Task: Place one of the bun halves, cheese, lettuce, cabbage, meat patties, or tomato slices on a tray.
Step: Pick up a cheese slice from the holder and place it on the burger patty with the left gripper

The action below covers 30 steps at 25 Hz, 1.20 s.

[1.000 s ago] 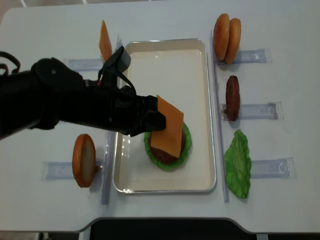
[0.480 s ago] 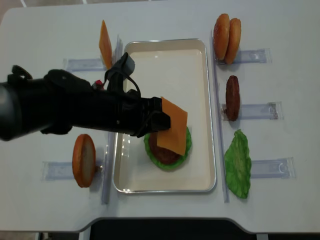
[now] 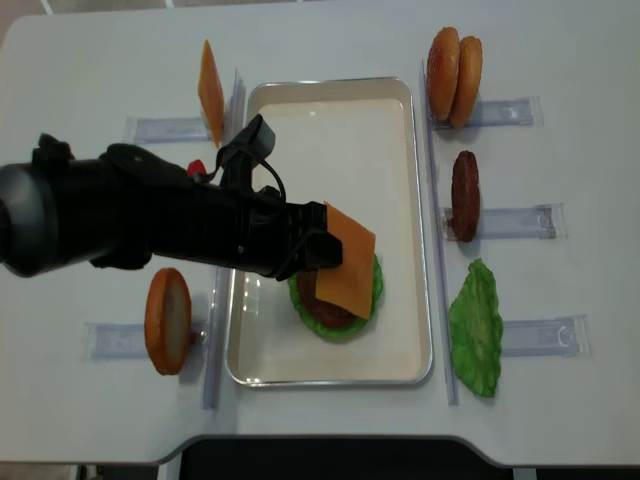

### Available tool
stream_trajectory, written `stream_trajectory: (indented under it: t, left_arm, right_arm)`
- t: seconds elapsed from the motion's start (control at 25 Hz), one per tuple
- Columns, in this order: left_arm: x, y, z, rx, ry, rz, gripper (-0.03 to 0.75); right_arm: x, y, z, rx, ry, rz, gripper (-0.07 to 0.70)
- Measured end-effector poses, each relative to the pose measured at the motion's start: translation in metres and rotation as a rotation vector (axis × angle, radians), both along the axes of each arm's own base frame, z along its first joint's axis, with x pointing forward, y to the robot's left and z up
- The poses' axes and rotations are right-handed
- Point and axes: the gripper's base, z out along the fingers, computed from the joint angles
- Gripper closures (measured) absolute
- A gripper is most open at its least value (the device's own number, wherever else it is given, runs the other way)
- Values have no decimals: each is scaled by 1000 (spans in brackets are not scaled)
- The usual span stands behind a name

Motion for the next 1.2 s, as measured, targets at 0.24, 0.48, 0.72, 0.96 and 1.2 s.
stream_trajectory:
  t: [0.24,0.48,0.72,0.96,1.2]
  left_arm:
    - [0,0,0,9,-5,-8,680]
    - [0,1,-1,28,-18,-18,680]
    - [0,2,-2,35,-23,-15,680]
    - [1,3,-3,47,-23,-5,680]
    - [1,3,-3,47,-21,-2,627]
  right_arm:
    - [0,0,0,0,0,0,208]
    - [0,0,0,0,0,0,208]
    - [0,0,0,0,0,0,208]
    - [0,0,0,0,0,0,208]
    - [0,0,0,0,0,0,208]
